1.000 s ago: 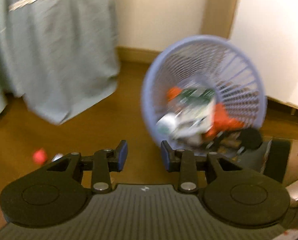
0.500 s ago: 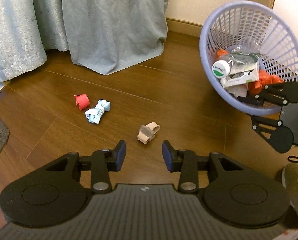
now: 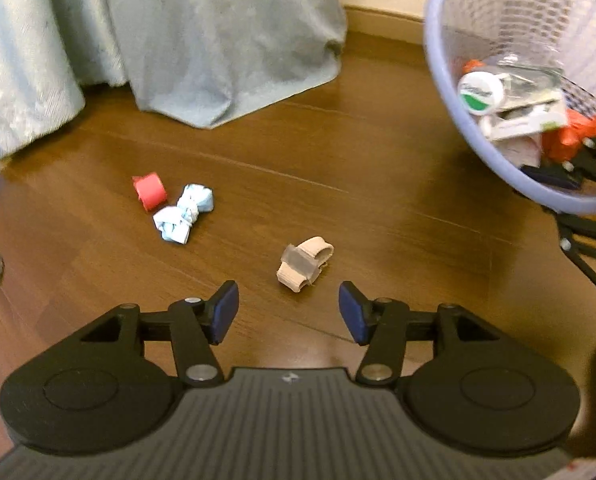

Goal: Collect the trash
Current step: 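Grasp the beige hair tie with the left gripper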

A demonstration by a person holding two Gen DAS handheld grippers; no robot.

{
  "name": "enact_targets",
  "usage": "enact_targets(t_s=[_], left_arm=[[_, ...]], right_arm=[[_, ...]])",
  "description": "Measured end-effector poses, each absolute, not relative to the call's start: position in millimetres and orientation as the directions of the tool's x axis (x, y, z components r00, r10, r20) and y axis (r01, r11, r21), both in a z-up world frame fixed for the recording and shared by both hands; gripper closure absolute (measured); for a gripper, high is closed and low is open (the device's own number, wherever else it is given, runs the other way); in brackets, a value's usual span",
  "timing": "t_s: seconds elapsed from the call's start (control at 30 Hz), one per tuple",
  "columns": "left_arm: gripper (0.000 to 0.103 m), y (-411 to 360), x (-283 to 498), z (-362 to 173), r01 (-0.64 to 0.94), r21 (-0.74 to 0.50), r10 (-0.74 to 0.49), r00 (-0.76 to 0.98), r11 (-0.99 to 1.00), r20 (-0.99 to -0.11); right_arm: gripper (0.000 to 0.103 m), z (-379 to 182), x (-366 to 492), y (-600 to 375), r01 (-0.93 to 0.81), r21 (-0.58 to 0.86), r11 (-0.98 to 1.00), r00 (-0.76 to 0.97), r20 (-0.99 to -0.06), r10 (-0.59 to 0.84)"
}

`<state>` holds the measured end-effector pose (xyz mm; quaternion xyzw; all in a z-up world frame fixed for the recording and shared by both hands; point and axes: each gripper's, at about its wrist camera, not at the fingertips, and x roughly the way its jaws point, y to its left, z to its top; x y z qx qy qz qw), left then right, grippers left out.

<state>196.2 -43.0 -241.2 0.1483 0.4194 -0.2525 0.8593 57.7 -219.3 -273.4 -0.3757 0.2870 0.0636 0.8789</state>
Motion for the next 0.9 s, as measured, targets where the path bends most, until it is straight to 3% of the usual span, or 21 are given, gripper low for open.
enact_targets(t_s=[0.23, 0.57, 0.67, 0.73, 0.77, 0.9], left_arm=[[0.045, -61.1, 211.8, -252.0, 0.490, 0.003, -0.289, 0.519, 0.872, -0.804], [0.045, -65.8, 241.7, -275.0, 0.360, -0.081, -0.261, 0.486, 0.929, -0.834], [0.055, -66.6, 246.8, -280.9, 0.333, -0.095, -0.256, 0.482, 0.938, -0.838], [0.073, -67.3, 249.2, -283.5, 0.335, -0.097, -0.256, 0.474, 0.937, -0.842], [0.078, -66.8, 249.6, -284.1, 0.338, -0.094, -0.255, 0.471, 0.937, -0.844], [0.082, -56.7, 242.0, -280.8, 0.364, -0.080, -0.258, 0.473, 0.928, -0.842]], right_arm=[[0.097, -273.1, 63.2, -220.0, -0.300, -0.614, 0.730, 0.834, -0.540, -0.111], [0.097, -274.4, 62.9, -222.2, -0.294, -0.609, 0.737, 0.841, -0.531, -0.104], [0.097, -274.7, 62.2, -223.1, -0.294, -0.608, 0.737, 0.841, -0.531, -0.102], [0.097, -274.5, 61.2, -223.3, -0.293, -0.607, 0.739, 0.842, -0.530, -0.101], [0.097, -274.4, 60.8, -223.2, -0.293, -0.606, 0.739, 0.842, -0.530, -0.101], [0.097, -273.5, 59.9, -223.7, -0.291, -0.603, 0.743, 0.843, -0.529, -0.100]])
